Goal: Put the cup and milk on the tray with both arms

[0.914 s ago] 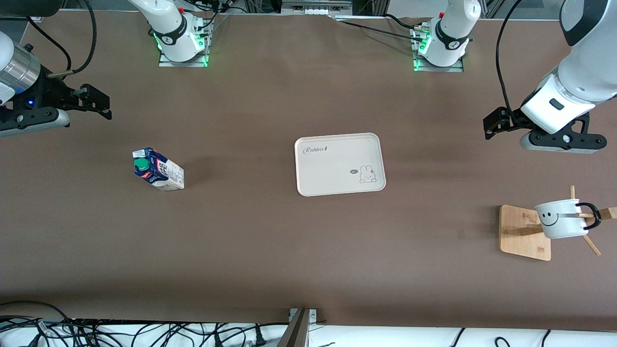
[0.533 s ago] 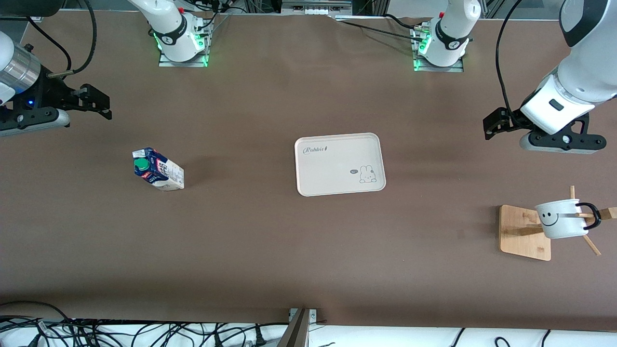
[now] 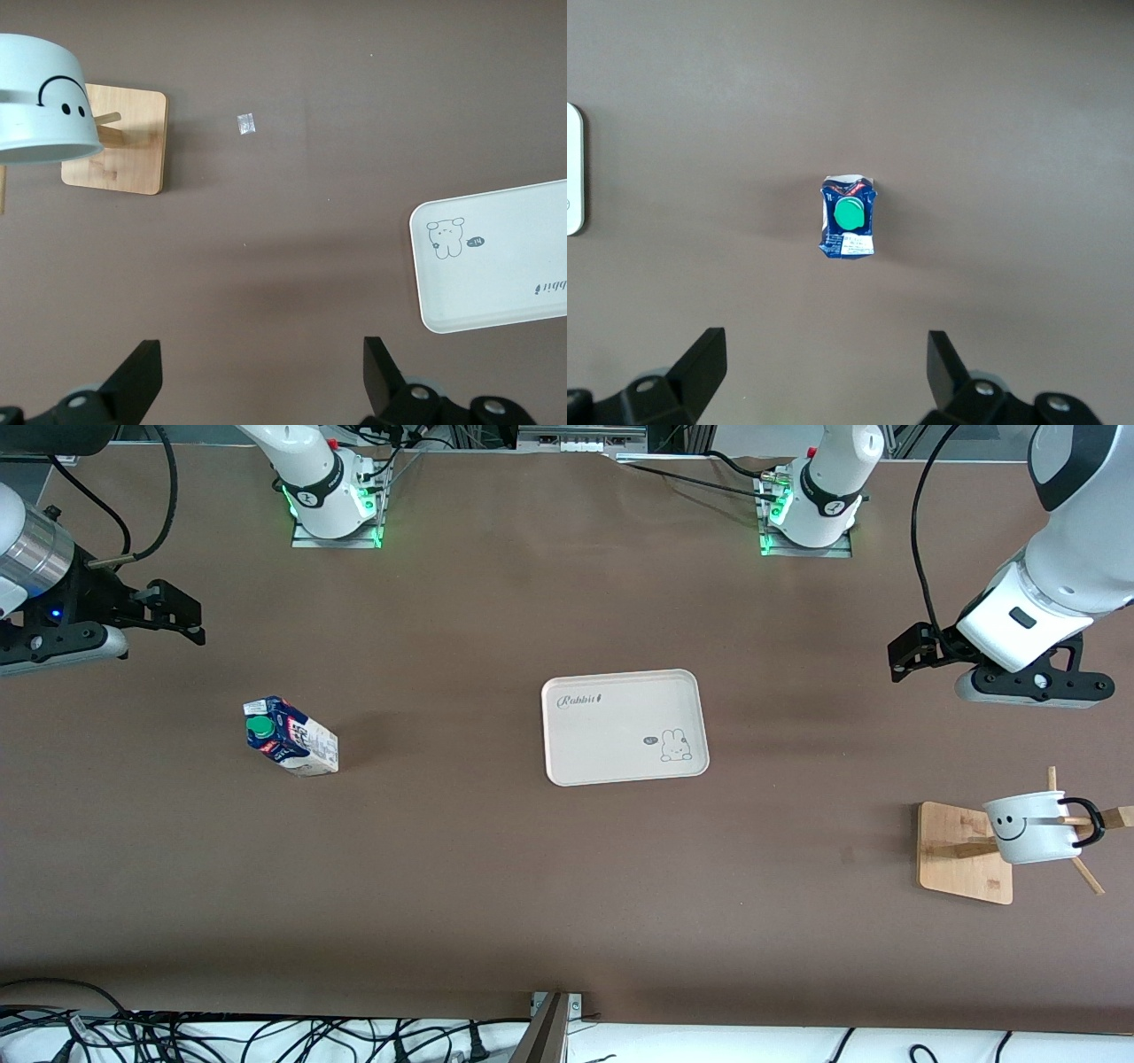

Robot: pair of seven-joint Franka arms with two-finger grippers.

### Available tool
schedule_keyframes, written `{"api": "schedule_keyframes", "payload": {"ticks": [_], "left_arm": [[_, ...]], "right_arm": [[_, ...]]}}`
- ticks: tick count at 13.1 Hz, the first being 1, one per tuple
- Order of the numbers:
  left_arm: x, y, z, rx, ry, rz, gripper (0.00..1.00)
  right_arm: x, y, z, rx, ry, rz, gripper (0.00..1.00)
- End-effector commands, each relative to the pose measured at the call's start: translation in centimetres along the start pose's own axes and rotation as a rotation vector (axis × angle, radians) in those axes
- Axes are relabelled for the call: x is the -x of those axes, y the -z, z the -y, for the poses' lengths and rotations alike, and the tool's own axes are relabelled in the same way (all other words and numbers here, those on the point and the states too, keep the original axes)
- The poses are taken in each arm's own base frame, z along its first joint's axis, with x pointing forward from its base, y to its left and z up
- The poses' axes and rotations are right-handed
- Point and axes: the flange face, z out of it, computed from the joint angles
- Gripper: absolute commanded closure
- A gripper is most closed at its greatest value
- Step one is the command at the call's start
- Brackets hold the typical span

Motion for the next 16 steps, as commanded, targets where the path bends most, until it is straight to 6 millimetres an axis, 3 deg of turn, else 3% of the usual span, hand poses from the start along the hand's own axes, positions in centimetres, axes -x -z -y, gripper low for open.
{"api": "schedule_keyframes", "payload": {"ticks": [1,8,11,13,16], "left_arm": [[-0.4,0.5,-0.2,0.000,0.001,0.006,0.00],[-0.4,0.5,-0.2,0.000,0.001,0.006,0.00],[-0.4,0.5,-0.2,0.000,0.002,0.006,0.00],[-0.4,0.5,-0.2,0.000,0.001,0.006,0.00],[-0.4,0.5,-0.3,0.001,0.001,0.006,0.00]], "right_arm": [[-0.6,0.7,-0.1,0.008,0.010,-0.010,0.00],[-1.9,-1.6,-0.2,-0.006,0.011,0.024,0.00],[-4.1,-7.3,-0.3,-0.011,0.019,0.127,0.00],[-4.4,-9.2,-0.4,-0.011,0.046,0.161,0.00],[-5.2,-14.5,-0.7,-0.021,0.038,0.144,0.00]]}}
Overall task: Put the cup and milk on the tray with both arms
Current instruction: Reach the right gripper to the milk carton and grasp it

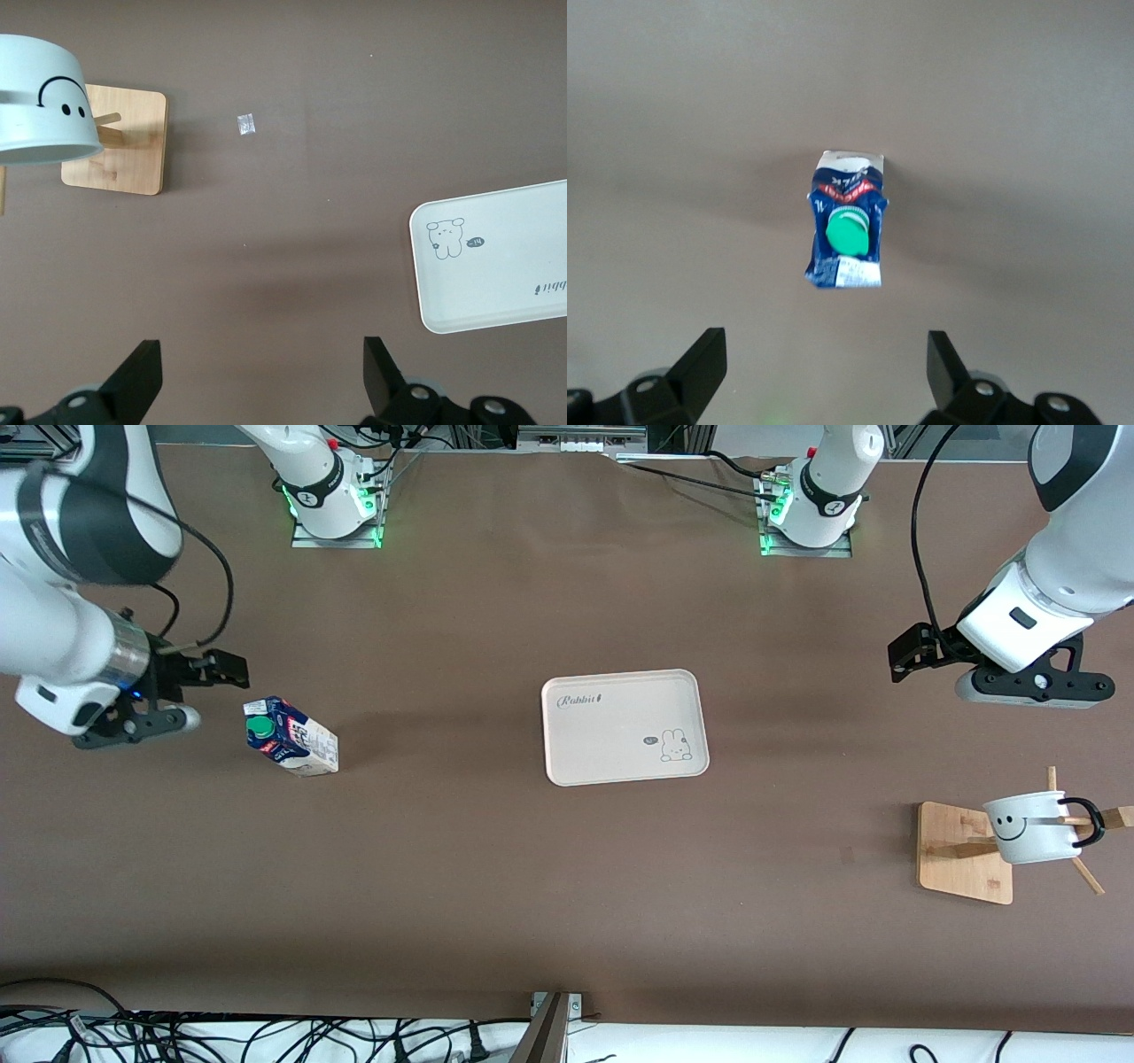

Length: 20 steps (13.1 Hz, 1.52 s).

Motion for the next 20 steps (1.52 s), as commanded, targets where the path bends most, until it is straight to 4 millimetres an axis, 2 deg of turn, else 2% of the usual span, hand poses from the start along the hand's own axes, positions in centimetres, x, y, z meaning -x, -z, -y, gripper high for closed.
{"api": "schedule_keyframes", "payload": {"ticks": [1,3,6,8,9,11,14,16,20], "left_arm": [[-0.4,0.5,-0.3,0.001,-0.001,0.006,0.00],[-0.4,0.5,-0.3,0.001,-0.001,0.006,0.00],[-0.4,0.5,-0.2,0.001,0.001,0.006,0.00],[-0.4,0.5,-0.3,0.001,-0.001,0.006,0.00],[-0.4,0.5,-0.3,0.001,-0.001,0.006,0.00],[-0.4,0.5,-0.2,0.001,0.002,0.006,0.00],[-0.4,0.5,-0.2,0.001,0.002,0.006,0.00],[-0.4,0.4,-0.3,0.001,-0.001,0.008,0.00],[-0.4,0.5,-0.3,0.001,0.001,0.006,0.00]], "right_arm": [[-0.5,-3.9,-0.2,0.003,0.014,-0.040,0.00],[-0.6,-6.4,-0.3,0.004,0.001,-0.057,0.00],[-0.1,-11.3,-0.2,0.013,-0.003,-0.107,0.00],[0.5,-13.1,-0.3,0.013,-0.008,-0.107,0.00],[0.6,-13.3,-0.3,0.012,-0.011,-0.103,0.02],[0.9,-13.9,-0.2,0.010,-0.010,-0.087,0.18],[0.8,-13.8,-0.2,0.009,-0.010,-0.083,0.34],[0.7,-13.6,-0.1,0.009,-0.010,-0.084,0.39],[0.2,-12.2,0.7,0.004,-0.008,-0.077,0.42]]}}
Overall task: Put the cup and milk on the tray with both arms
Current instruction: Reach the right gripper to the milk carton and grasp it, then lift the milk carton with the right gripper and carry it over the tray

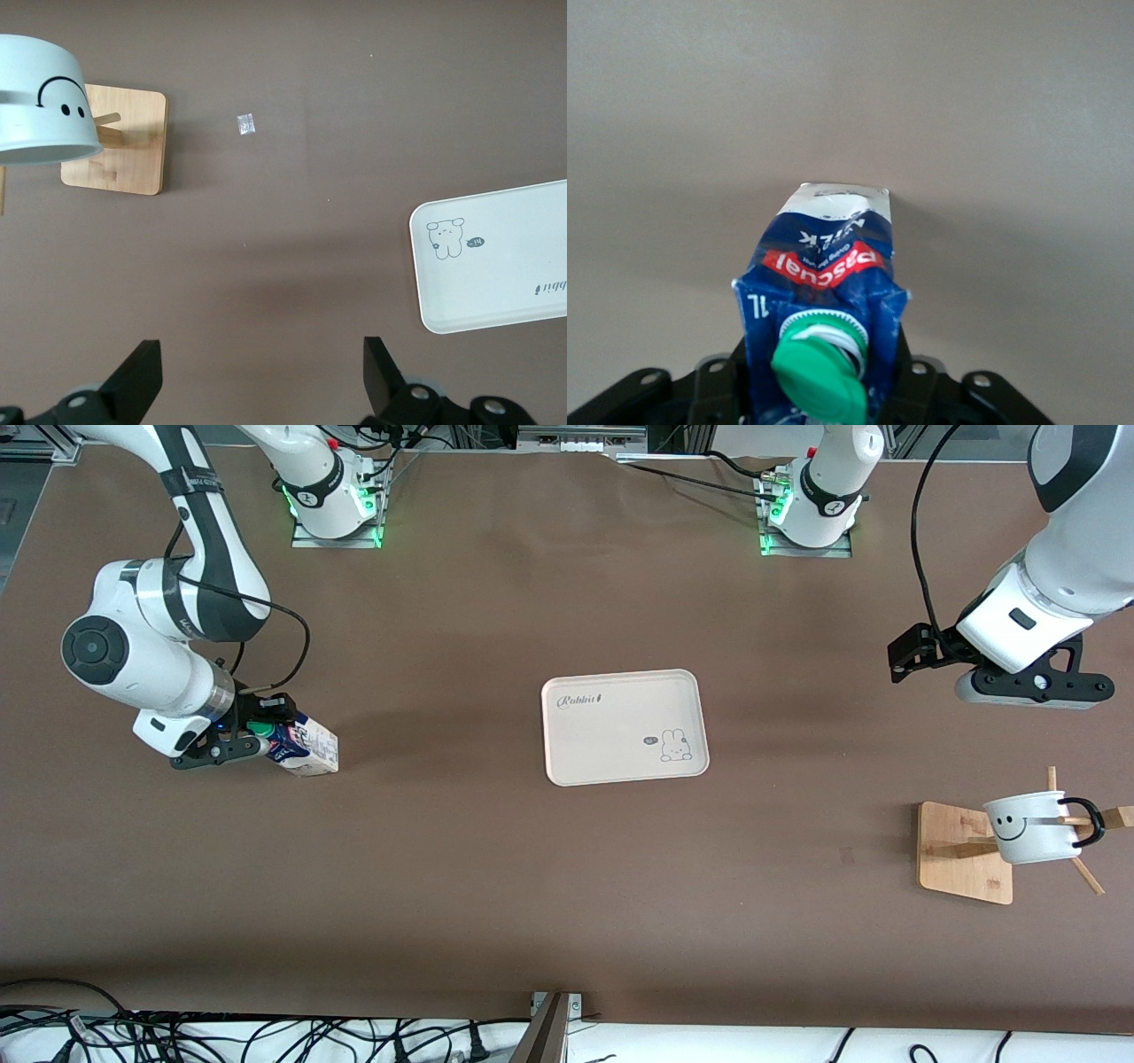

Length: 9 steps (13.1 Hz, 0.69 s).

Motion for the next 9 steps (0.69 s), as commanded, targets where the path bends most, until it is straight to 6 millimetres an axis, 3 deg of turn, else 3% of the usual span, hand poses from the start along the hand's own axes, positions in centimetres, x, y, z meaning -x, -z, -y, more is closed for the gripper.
{"api": "schedule_keyframes", "payload": {"ticks": [1,3,6,9], "left_arm": [[-0.3,0.6,-0.3,0.001,-0.001,0.005,0.00],[-0.3,0.6,-0.2,0.001,0.002,0.005,0.00],[-0.3,0.6,-0.3,0.001,0.001,0.005,0.00],[-0.4,0.6,-0.3,0.001,-0.001,0.005,0.00]], "right_arm": [[-0.2,2.2,1.7,-0.011,-0.013,0.006,0.42],[-0.4,2.7,2.9,-0.013,-0.011,0.014,0.43],[-0.4,2.4,2.6,-0.014,-0.005,0.019,0.53],[-0.7,3.8,3.0,-0.015,-0.015,0.008,0.54]]}}
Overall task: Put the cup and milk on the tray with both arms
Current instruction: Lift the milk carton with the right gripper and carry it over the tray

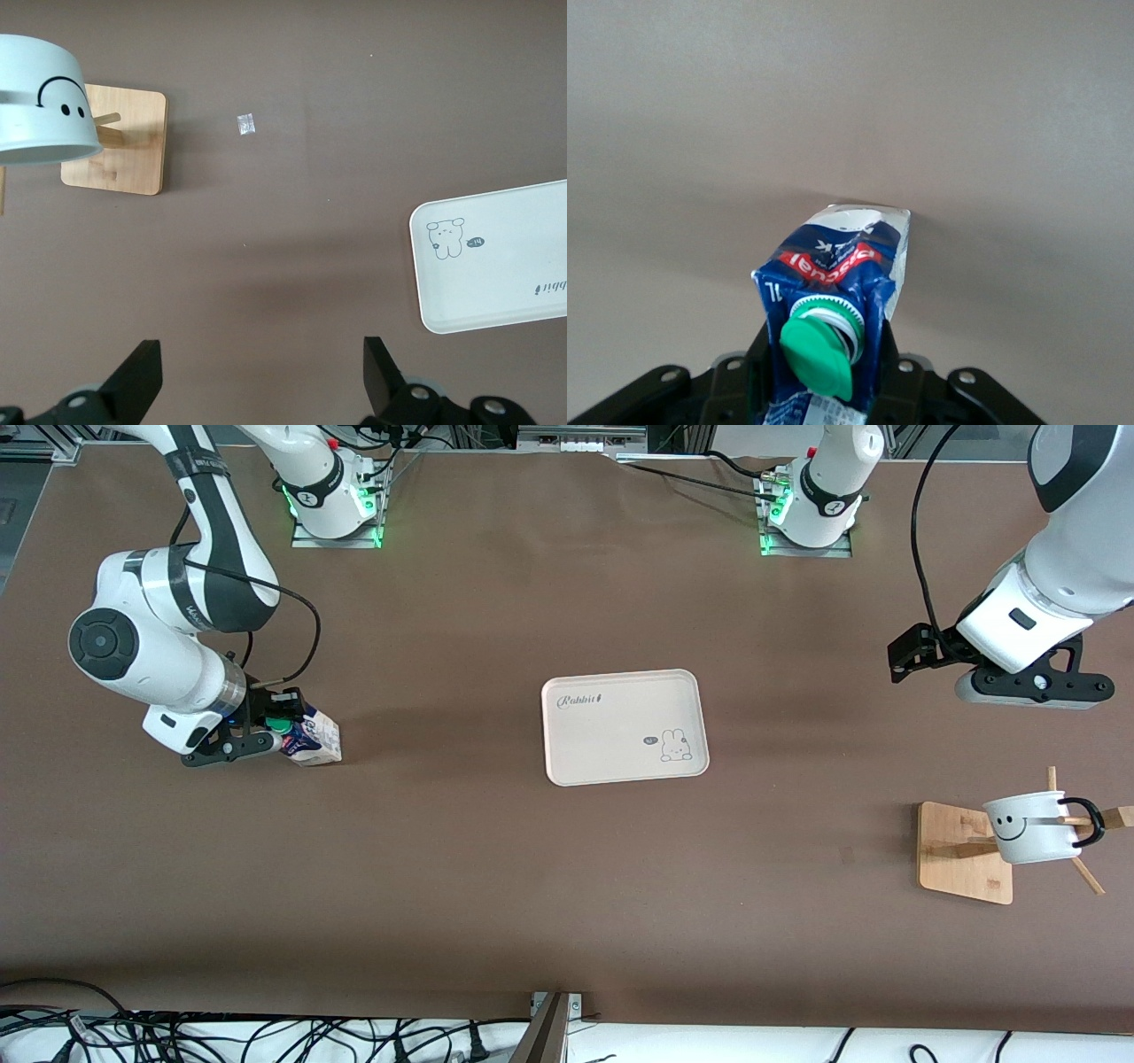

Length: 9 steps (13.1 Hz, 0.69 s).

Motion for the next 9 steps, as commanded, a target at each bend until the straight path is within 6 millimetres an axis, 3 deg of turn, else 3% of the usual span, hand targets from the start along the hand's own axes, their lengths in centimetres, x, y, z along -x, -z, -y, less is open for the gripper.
{"api": "schedule_keyframes", "payload": {"ticks": [1,4,7,9], "left_arm": [[-0.3,0.7,-0.3,0.001,-0.001,0.004,0.00],[-0.3,0.6,-0.3,0.001,-0.001,0.005,0.00],[-0.4,0.5,-0.2,0.001,0.001,0.007,0.00],[-0.3,0.7,-0.3,0.001,0.001,0.004,0.00]], "right_arm": [[-0.4,2.9,1.4,-0.019,-0.033,0.009,0.54],[-1.4,7.4,7.8,-0.046,-0.094,0.030,0.54],[-1.8,7.8,16.4,-0.104,-0.160,0.025,0.54],[-2.6,7.8,23.4,-0.140,-0.159,0.012,0.54]]}}
